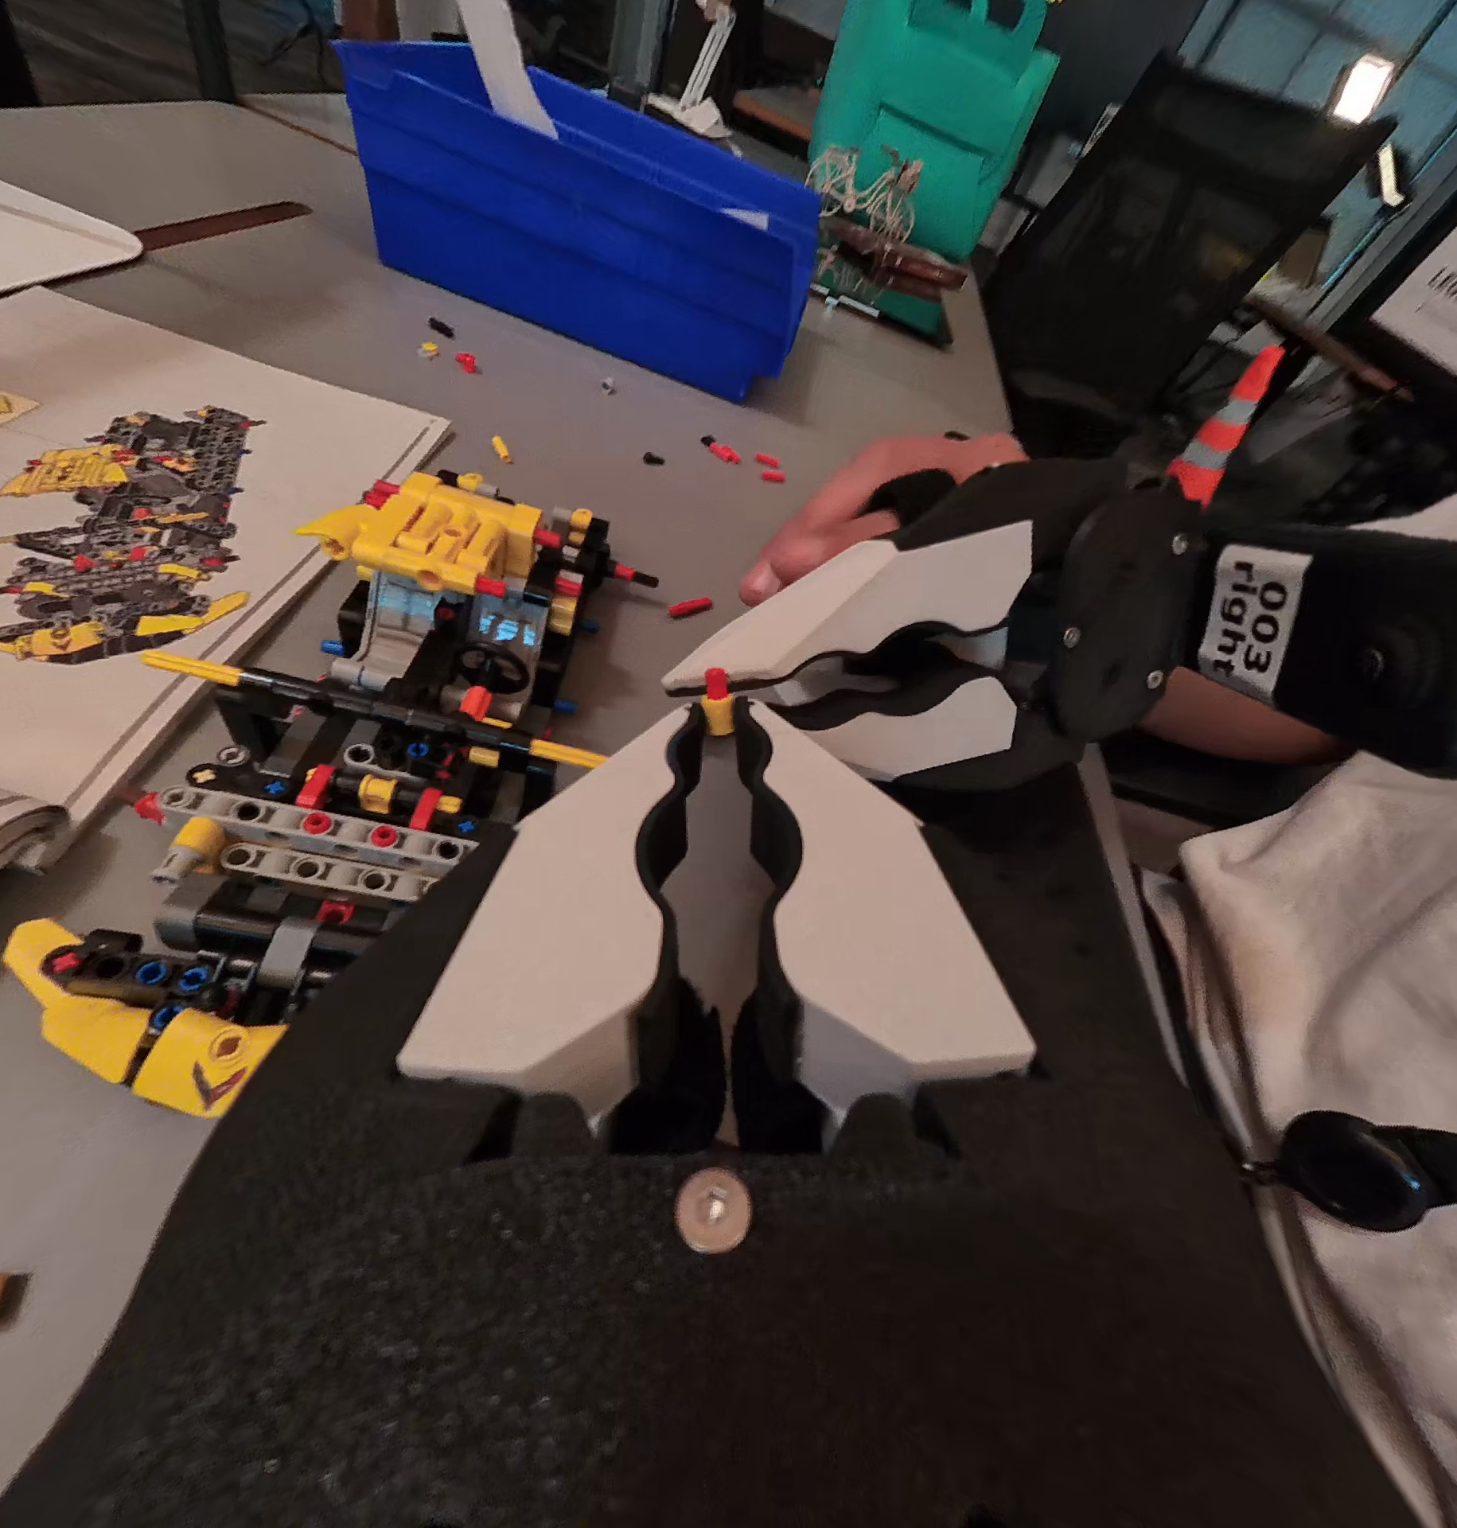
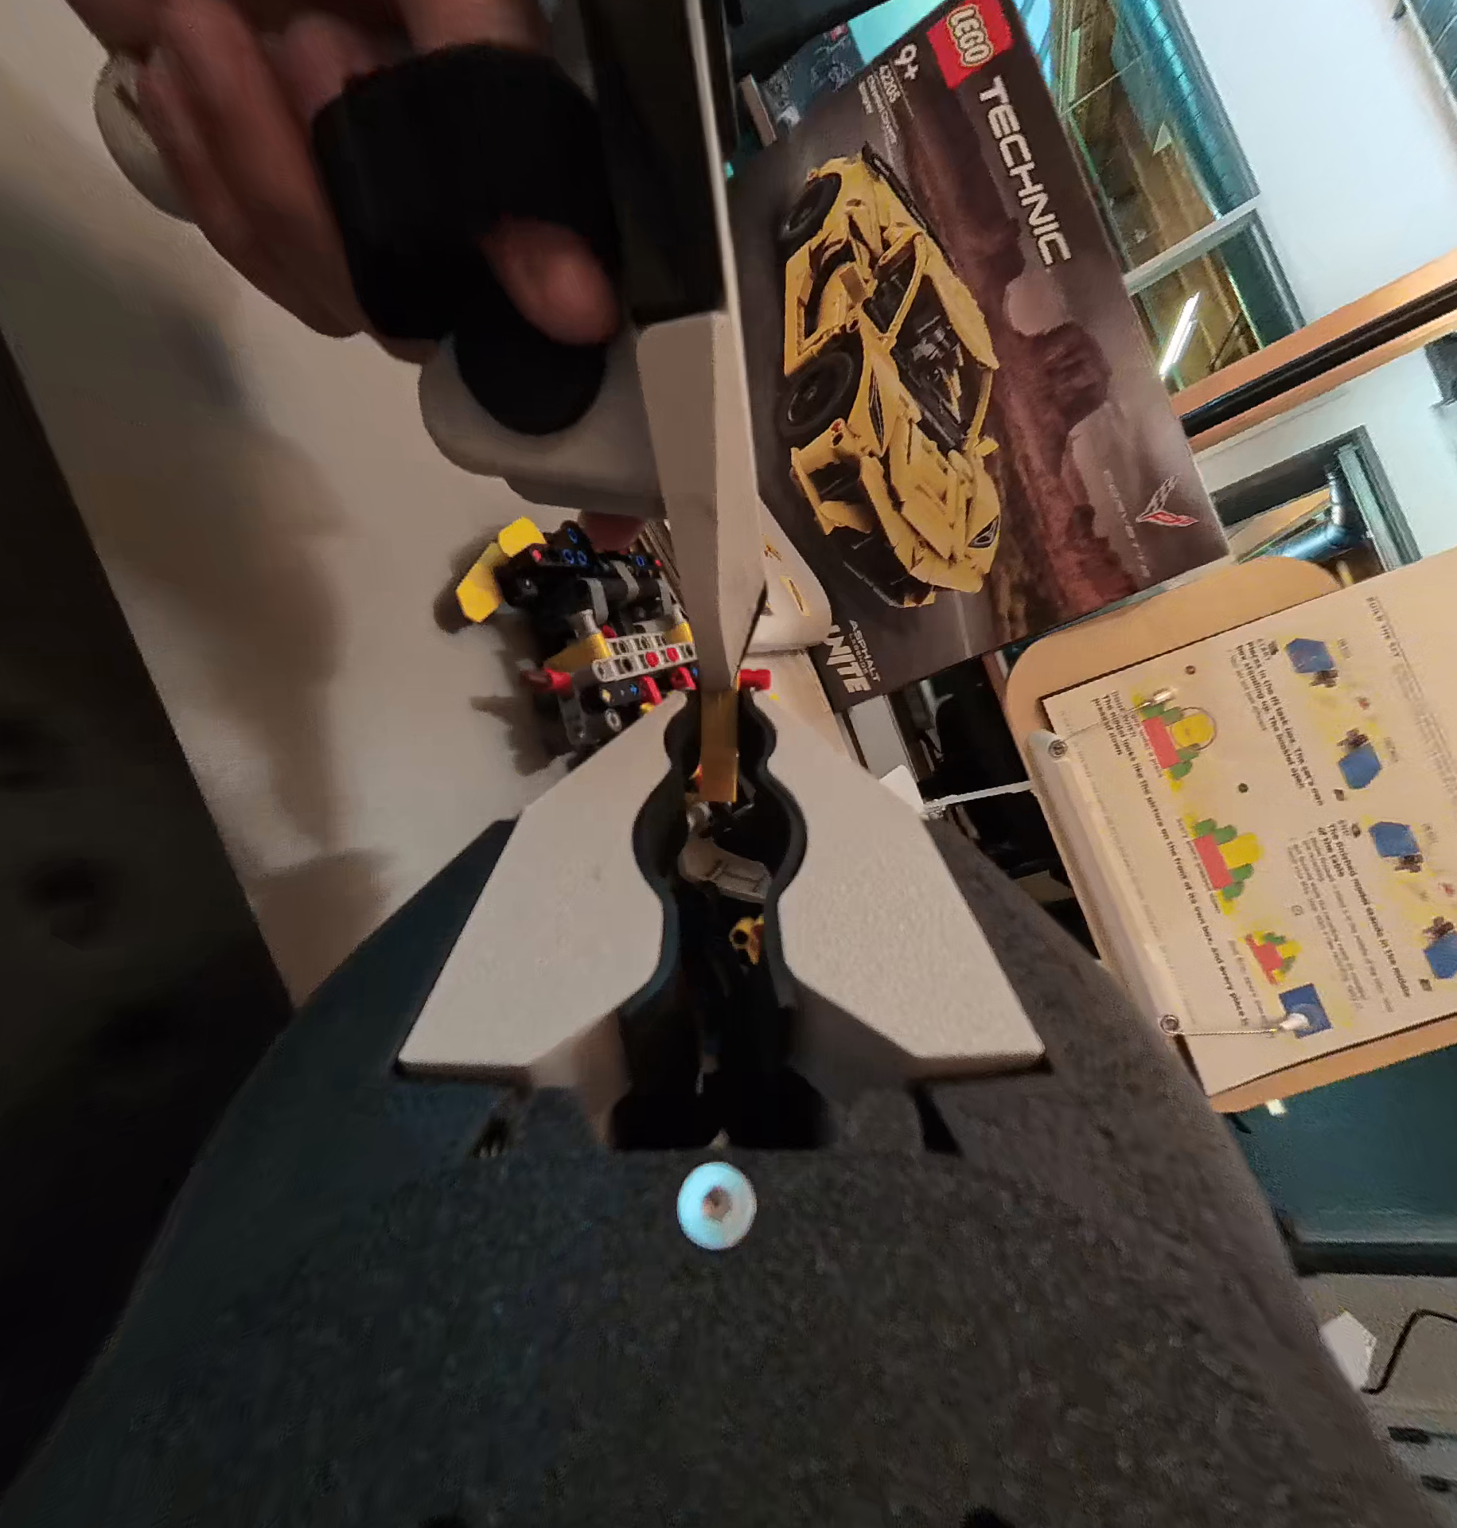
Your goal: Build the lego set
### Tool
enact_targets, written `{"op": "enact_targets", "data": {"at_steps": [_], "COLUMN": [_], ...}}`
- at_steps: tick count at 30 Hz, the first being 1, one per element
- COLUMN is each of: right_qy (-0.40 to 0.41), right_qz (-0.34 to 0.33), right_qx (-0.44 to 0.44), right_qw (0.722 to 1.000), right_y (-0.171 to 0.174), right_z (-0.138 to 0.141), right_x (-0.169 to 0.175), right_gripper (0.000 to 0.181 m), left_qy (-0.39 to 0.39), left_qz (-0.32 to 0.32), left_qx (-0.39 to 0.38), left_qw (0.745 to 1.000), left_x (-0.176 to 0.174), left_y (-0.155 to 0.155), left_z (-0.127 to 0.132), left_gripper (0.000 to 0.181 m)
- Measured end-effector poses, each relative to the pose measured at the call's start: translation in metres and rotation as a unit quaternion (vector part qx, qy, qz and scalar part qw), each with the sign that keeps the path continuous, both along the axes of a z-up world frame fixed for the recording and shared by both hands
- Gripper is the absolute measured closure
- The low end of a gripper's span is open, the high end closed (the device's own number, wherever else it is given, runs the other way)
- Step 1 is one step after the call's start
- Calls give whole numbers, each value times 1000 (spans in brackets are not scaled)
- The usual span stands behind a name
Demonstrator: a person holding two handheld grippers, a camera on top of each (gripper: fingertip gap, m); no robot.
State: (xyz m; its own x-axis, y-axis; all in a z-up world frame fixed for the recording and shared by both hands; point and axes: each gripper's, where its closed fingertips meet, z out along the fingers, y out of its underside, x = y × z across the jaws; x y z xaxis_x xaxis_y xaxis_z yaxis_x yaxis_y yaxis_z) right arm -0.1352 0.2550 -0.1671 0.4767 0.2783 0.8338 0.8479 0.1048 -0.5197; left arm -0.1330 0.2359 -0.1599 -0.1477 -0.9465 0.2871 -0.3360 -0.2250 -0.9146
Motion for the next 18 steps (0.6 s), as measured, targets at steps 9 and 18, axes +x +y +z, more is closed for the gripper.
{"op": "enact_targets", "data": {"at_steps": [9, 18], "right_qy": [79, 126], "right_qz": [14, 29], "right_qx": [-36, -40], "right_qw": [996, 991], "right_y": [0, -3], "right_z": [2, 12], "right_x": [1, 1], "right_gripper": [173, 174], "left_qy": [-22, -68], "left_qz": [-4, -29], "left_qx": [16, -68], "left_qw": [1000, 995], "left_x": [-1, -8], "left_y": [0, 4], "left_z": [7, 25], "left_gripper": [174, 174]}}
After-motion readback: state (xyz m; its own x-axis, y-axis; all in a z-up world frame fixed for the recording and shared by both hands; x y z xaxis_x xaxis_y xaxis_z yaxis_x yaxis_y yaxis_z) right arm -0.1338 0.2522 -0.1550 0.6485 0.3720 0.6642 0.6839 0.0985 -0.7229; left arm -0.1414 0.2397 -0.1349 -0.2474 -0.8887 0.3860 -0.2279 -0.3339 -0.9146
